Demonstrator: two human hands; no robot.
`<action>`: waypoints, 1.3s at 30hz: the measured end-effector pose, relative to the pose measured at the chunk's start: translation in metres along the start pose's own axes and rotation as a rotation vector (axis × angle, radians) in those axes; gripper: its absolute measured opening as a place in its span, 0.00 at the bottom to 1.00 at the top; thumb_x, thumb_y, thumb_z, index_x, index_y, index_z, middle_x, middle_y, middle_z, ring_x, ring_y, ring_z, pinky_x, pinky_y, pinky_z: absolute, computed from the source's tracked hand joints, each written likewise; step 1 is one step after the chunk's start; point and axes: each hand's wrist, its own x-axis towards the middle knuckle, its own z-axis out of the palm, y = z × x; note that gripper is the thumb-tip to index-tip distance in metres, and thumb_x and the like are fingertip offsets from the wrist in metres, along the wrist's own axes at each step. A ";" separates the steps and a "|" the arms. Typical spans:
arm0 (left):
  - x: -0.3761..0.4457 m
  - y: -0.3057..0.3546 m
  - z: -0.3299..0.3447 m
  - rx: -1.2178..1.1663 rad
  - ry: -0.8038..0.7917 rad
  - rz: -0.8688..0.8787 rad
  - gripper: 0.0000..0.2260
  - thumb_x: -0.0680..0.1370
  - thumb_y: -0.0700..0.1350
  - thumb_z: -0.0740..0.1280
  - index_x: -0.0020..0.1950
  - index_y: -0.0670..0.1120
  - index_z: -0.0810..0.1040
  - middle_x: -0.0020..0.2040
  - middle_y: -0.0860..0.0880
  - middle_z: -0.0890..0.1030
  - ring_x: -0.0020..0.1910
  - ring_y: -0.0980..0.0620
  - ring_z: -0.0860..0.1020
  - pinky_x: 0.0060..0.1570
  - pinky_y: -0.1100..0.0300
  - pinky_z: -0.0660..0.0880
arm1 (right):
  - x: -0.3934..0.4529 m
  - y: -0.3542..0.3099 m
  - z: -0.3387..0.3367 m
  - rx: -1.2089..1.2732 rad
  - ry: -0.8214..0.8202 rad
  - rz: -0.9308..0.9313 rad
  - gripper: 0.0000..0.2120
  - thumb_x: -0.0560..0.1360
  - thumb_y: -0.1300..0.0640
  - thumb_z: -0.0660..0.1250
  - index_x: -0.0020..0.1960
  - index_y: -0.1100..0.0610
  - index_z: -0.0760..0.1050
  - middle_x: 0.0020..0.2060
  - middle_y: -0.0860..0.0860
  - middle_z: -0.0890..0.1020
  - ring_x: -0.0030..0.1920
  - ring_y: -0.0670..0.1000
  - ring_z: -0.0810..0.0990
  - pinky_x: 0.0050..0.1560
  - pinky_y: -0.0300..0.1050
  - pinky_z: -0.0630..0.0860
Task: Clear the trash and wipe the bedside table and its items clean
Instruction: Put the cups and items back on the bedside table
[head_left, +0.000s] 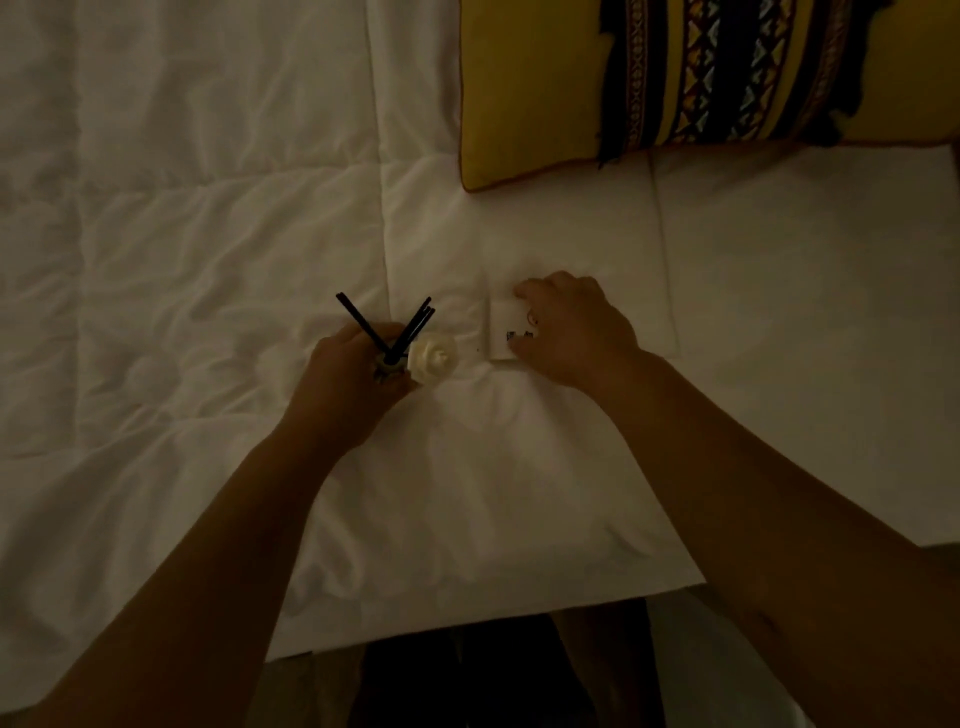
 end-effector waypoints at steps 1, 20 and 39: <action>-0.001 0.002 -0.001 -0.022 0.004 -0.011 0.19 0.70 0.45 0.77 0.60 0.48 0.80 0.54 0.49 0.81 0.49 0.52 0.77 0.44 0.68 0.69 | 0.001 0.002 -0.002 -0.030 -0.029 -0.009 0.28 0.71 0.43 0.69 0.68 0.48 0.68 0.63 0.52 0.71 0.64 0.57 0.67 0.52 0.51 0.71; 0.009 0.105 0.035 -0.162 0.018 0.088 0.18 0.69 0.43 0.77 0.50 0.62 0.76 0.47 0.64 0.76 0.46 0.73 0.73 0.42 0.75 0.65 | -0.099 0.060 -0.035 0.169 0.272 0.099 0.09 0.76 0.53 0.65 0.56 0.48 0.75 0.45 0.52 0.83 0.41 0.57 0.80 0.36 0.44 0.73; -0.131 0.281 0.199 -0.178 -0.593 0.558 0.16 0.71 0.41 0.75 0.48 0.61 0.75 0.46 0.63 0.77 0.46 0.65 0.77 0.48 0.72 0.71 | -0.409 0.163 0.039 0.327 0.461 0.799 0.15 0.76 0.53 0.66 0.62 0.46 0.74 0.46 0.51 0.83 0.41 0.55 0.80 0.37 0.43 0.71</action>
